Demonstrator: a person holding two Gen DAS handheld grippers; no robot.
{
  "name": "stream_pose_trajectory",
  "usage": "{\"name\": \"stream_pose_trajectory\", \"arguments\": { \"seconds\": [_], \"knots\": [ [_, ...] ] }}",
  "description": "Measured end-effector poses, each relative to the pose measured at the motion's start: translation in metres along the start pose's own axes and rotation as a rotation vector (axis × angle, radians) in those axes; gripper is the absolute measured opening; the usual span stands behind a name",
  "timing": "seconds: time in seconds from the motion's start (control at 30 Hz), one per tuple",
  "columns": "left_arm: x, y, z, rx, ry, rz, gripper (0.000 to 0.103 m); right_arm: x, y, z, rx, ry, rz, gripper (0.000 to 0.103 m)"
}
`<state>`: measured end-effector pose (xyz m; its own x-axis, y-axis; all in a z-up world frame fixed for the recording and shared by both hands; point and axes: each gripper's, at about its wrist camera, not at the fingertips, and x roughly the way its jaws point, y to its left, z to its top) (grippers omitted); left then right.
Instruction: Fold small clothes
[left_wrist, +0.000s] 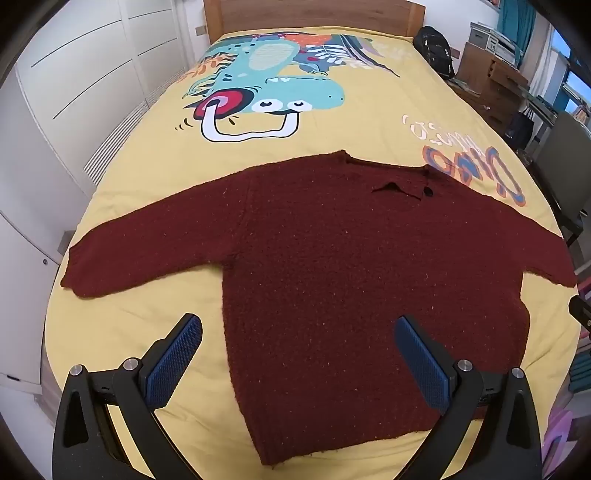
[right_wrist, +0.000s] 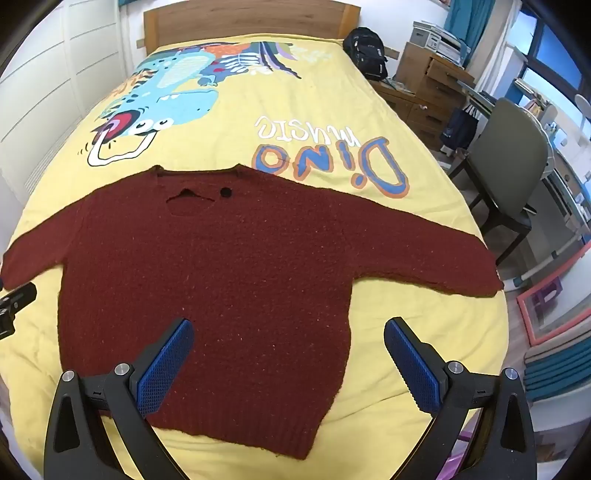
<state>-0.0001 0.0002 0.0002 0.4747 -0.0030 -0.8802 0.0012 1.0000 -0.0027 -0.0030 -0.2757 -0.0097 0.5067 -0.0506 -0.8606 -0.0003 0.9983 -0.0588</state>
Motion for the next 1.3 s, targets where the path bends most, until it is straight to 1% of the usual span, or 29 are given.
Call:
{"name": "stream_pose_trajectory", "arguments": {
  "seconds": [0.2, 0.27, 0.43, 0.73, 0.93, 1.3],
  "knots": [
    [-0.0003, 0.0046, 0.0013, 0.001, 0.01, -0.005, 0.102, 0.0012, 0.0006, 0.0004, -0.004, 0.006, 0.003, 0.102],
    [-0.0013, 0.0019, 0.0018, 0.005, 0.009, 0.012, 0.102, -0.0003, -0.0001, 0.0015, -0.006, 0.007, -0.002, 0.102],
    [0.0002, 0.0015, 0.0005, 0.003, 0.005, 0.013, 0.102, 0.0003, 0.0035, -0.0005, -0.019, 0.006, -0.016, 0.102],
    [-0.001, 0.0021, -0.0005, 0.007, 0.01, 0.008, 0.102, 0.001, 0.0025, 0.0004, -0.025, 0.01, -0.016, 0.102],
    [0.0006, 0.0013, -0.0018, 0.013, 0.015, 0.02, 0.102, 0.0011, 0.0028, 0.0007, -0.026, 0.012, -0.016, 0.102],
    [0.0019, -0.0019, -0.0033, 0.022, 0.017, 0.021, 0.102, 0.005, 0.0026, 0.0011, -0.031, 0.022, -0.018, 0.102]
  ]
}}
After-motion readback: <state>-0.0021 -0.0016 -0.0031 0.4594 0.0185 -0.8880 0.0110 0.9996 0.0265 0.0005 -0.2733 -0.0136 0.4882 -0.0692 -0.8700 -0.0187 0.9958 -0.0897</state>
